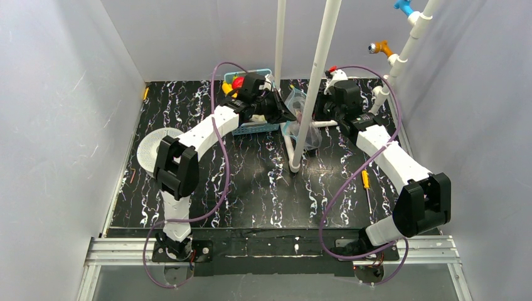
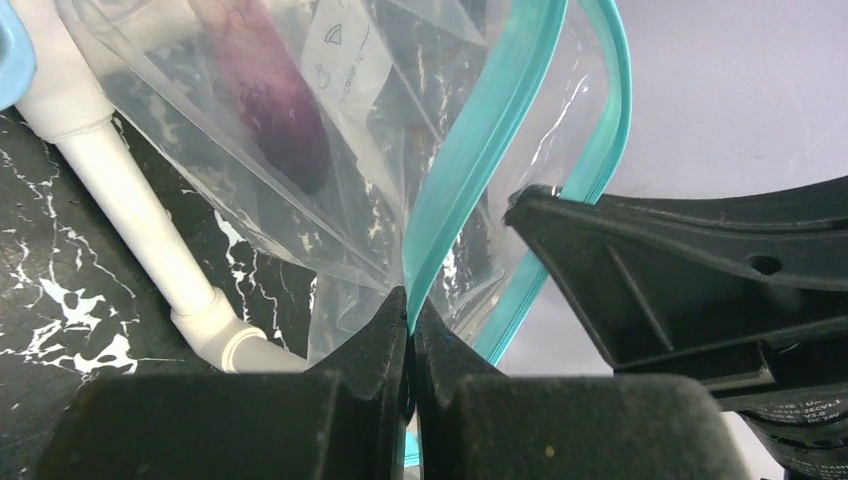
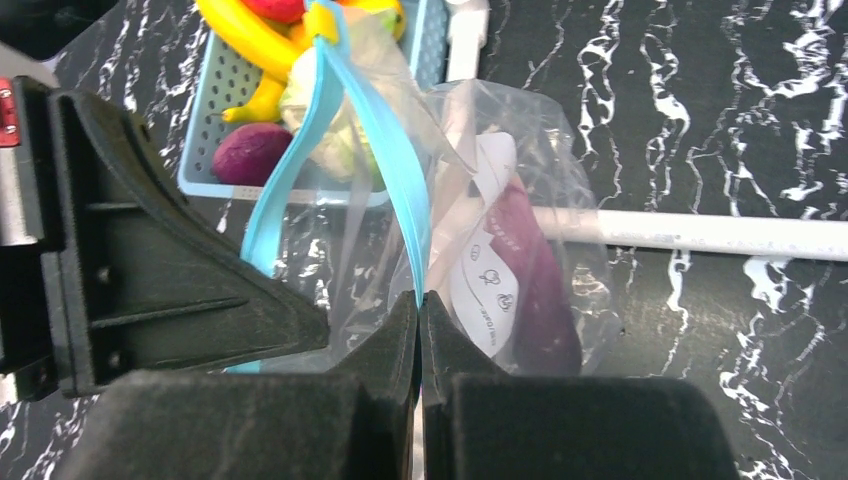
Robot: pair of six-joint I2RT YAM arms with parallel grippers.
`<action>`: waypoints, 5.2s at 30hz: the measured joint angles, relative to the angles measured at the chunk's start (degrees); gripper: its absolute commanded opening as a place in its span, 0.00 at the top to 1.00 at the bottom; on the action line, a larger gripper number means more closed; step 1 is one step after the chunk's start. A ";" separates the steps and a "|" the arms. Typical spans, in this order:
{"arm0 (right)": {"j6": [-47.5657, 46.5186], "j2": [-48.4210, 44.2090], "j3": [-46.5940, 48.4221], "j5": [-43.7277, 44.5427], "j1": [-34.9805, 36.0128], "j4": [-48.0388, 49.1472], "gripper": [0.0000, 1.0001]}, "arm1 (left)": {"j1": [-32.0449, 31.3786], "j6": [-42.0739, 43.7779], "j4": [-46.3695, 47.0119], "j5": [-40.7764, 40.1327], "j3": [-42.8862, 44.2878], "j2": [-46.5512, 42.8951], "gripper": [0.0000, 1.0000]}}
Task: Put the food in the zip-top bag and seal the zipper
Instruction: Adjust the zipper food storage bag at the center of the board, then pick up the fake vegetable from the bin, then place the fake vegetable in the zipper food storage bag.
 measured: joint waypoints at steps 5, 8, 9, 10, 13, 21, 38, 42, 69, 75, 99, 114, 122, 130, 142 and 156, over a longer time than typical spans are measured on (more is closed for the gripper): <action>-0.03 -3.58 -3.33 2.61 0.00 0.33 0.99 | 0.09 1.88 -2.21 -0.19 2.34 0.17 0.99; -0.01 -5.10 -3.50 2.32 0.00 0.83 0.99 | 0.25 1.97 -2.60 -0.59 3.11 0.17 0.97; -0.01 -5.15 -3.43 2.24 0.00 1.08 0.99 | 0.32 1.92 -3.23 -0.94 3.32 0.19 0.97; -0.02 -4.88 -3.16 2.20 0.00 0.97 0.99 | 0.42 1.90 -4.69 -1.31 3.84 0.37 0.96; -0.35 -2.46 -0.71 3.12 0.00 -1.18 0.99 | 0.76 2.39 -8.49 -2.32 5.47 1.40 0.75; -1.32 -1.41 0.36 7.31 0.00 -3.54 0.99 | 2.46 6.76 -14.42 -4.83 5.55 1.70 0.33; -1.27 -0.99 1.66 13.17 0.00 -6.36 0.99 | 13.50 29.27 -21.04 -21.33 9.54 0.97 0.16; -1.32 0.22 2.10 11.86 0.00 -6.34 0.99 | 12.38 36.62 -21.56 -25.81 14.37 7.06 0.23; -1.51 3.20 2.73 7.18 0.00 -6.28 0.99 | 8.42 47.28 -32.37 -44.66 25.41 22.33 0.83; -1.69 3.25 2.73 7.17 0.00 -6.19 0.99 | 8.37 46.84 -34.46 -44.44 27.99 19.94 0.91; -2.97 -0.19 2.69 4.53 0.27 -5.92 0.99 | 8.39 22.06 -22.82 -13.27 -5.06 -18.19 1.00; -3.09 -0.12 2.69 1.26 0.50 -5.97 0.99 | 4.18 10.21 -10.07 -6.49 -5.12 -10.21 1.00; -3.07 -0.07 2.71 -0.27 0.55 -5.93 0.99 | 2.92 7.65 -4.94 -2.25 1.70 -4.09 1.00; -3.06 4.02 4.63 -1.89 0.59 -6.49 0.99 | 3.37 6.63 -0.68 1.24 7.30 -0.90 1.00; -2.52 2.82 3.99 -3.58 0.76 -6.26 0.99 | 3.37 3.08 3.36 2.85 5.95 0.21 1.00; -2.54 -2.85 2.99 -3.03 0.76 -4.43 0.99 | 3.18 2.60 -2.63 0.76 3.11 2.10 0.85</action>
